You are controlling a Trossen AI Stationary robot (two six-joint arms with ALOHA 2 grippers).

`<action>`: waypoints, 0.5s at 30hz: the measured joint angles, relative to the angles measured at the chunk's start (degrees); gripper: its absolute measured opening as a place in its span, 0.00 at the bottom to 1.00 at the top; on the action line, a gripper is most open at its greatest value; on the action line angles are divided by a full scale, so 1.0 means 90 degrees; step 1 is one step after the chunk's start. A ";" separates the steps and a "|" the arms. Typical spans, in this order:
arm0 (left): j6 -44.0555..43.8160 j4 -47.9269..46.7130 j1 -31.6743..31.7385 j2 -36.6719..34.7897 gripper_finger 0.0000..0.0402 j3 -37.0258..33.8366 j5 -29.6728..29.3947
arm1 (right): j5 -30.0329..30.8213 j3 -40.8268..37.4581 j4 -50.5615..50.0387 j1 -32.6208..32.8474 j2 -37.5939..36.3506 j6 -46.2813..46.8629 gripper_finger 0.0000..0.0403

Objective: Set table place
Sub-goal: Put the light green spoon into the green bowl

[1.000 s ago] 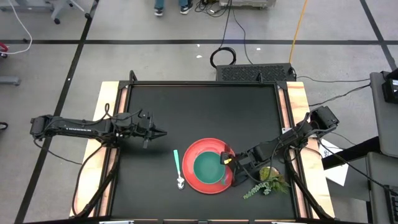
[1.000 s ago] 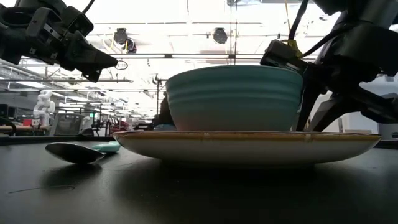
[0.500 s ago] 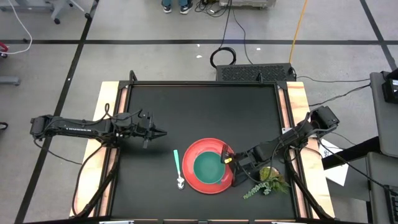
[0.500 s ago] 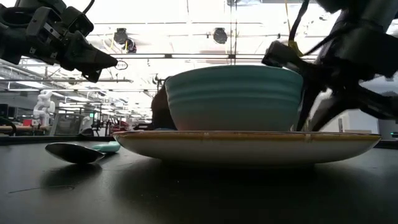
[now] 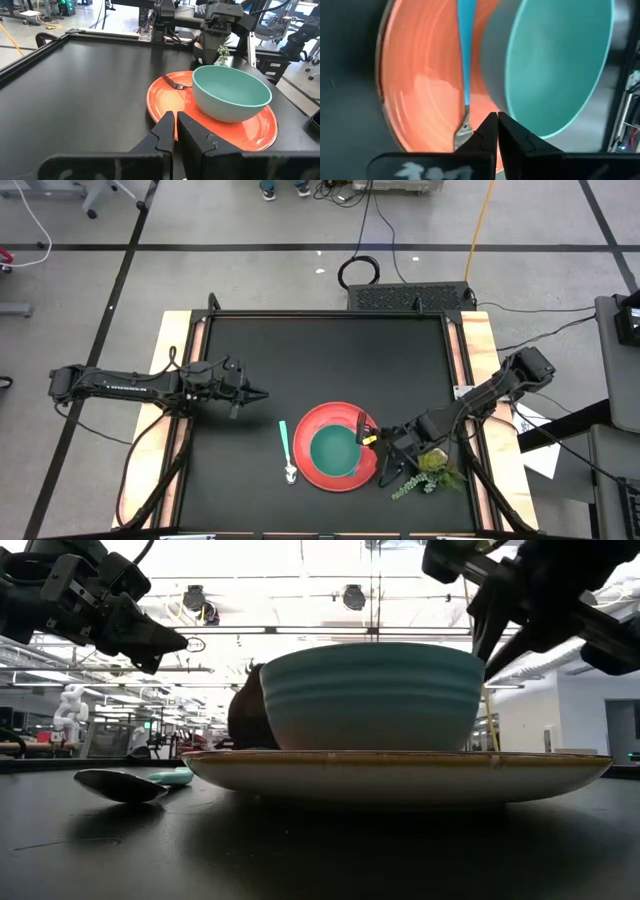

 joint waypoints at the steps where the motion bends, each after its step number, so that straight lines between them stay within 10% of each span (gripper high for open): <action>1: -0.0001 -0.0002 -0.0001 0.0000 0.06 0.0000 0.0000 | 0.0000 0.0000 -0.0054 0.0000 0.0004 0.0056 0.00; 15: -0.0051 0.0011 0.0000 0.0000 0.06 0.0001 0.0000 | -0.0002 0.0000 -0.0565 -0.0002 0.0004 0.0397 0.00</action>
